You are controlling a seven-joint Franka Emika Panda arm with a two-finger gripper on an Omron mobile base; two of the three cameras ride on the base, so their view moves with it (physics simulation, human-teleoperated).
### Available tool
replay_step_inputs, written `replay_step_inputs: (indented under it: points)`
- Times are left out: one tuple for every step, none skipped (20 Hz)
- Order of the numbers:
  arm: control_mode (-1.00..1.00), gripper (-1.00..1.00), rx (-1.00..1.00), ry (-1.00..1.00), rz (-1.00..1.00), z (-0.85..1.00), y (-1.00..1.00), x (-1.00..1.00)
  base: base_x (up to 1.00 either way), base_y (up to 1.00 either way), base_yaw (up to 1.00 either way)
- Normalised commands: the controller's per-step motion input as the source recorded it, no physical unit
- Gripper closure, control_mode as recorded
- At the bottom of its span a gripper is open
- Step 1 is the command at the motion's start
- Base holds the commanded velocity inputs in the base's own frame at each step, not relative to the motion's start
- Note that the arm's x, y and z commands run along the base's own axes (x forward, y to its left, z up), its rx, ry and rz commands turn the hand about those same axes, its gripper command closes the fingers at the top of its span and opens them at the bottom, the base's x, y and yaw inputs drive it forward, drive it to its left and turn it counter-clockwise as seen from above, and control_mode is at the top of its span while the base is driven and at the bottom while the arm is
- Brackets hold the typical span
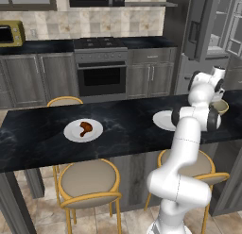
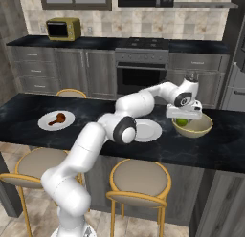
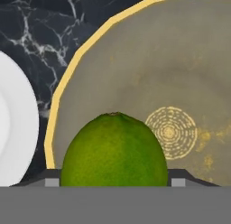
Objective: Pick the chicken drumstick and lime from their plates and place them in the bowl. Then put the bowl in the fridge.
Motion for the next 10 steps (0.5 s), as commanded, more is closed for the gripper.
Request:
replay_step_inputs:
  points:
    - [-1.00, 1.00, 0.00, 0.05, 0.16, -0.13, 0.00, 0.10, 0.00, 0.00, 0.00]
    - [-1.00, 1.00, 0.00, 0.06, 0.16, -0.10, -0.02, 0.09, 0.00, 0.00, 0.00]
    - [-1.00, 1.00, 0.00, 0.06, 0.16, -0.09, -0.03, 0.09, 0.00, 0.00, 0.00]
    - [-1.00, 1.00, 0.00, 0.05, 0.16, -0.05, -0.05, 0.11, 0.00, 0.00, 0.00]
    - [-1.00, 1.00, 0.00, 0.04, 0.16, -0.03, -0.06, 0.11, 0.00, 0.00, 0.00]
    - [-1.00, 1.00, 0.00, 0.03, 0.15, 0.00, -0.06, 0.14, 0.00, 0.00, 0.00]
    - [-1.00, 1.00, 0.00, 0.03, 0.15, 0.00, -0.05, 0.12, 0.00, 0.00, 0.00]
    - [-1.00, 1.00, 0.00, 0.03, 0.15, 0.00, -0.06, 0.11, 0.00, 0.00, 0.00]
    - [-1.00, 1.00, 0.00, 0.03, 0.15, 0.00, -0.06, 0.11, 0.00, 0.00, 0.00]
    - [-1.00, -1.00, 0.00, 0.05, 0.15, 0.00, -0.04, 0.09, 0.00, 0.00, 0.00]
